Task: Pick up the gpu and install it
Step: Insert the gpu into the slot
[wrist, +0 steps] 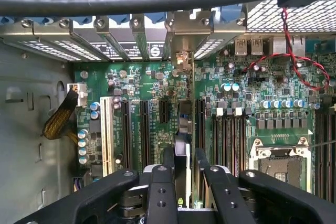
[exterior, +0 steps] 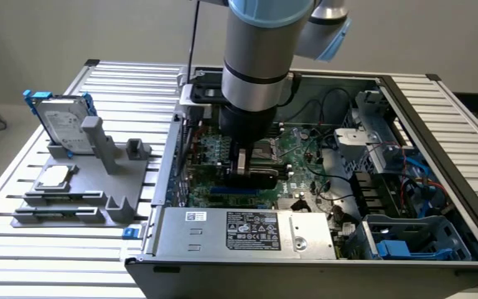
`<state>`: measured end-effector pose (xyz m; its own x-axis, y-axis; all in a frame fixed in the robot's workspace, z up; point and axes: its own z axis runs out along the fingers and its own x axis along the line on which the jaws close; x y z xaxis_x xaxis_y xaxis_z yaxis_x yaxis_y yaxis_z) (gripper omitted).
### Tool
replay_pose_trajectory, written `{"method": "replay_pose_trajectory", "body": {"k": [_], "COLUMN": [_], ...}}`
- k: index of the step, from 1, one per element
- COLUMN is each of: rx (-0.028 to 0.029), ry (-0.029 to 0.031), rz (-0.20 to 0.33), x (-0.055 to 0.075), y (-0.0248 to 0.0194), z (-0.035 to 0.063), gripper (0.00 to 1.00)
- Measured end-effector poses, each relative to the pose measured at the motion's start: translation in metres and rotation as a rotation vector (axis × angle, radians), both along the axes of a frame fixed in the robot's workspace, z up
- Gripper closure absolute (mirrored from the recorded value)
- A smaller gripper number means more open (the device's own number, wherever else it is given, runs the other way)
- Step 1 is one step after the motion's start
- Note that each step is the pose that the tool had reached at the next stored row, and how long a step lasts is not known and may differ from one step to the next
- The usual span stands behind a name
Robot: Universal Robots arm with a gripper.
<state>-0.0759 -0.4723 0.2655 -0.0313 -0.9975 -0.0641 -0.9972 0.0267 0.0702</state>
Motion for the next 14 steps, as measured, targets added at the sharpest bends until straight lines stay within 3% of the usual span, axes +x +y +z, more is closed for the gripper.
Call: {"method": "replay_pose_trajectory", "body": {"k": [2, 8, 14], "rx": [0.0003, 0.0045, 0.0049], "ry": [0.0027, 0.0238, 0.0359], "rz": [0.000, 0.000, 0.000], "x": [0.0009, 0.0037, 0.0055], "y": [0.0000, 0.0000, -0.0013], "z": [0.0006, 0.0062, 0.0065], "gripper": [0.73, 0.73, 0.73]}}
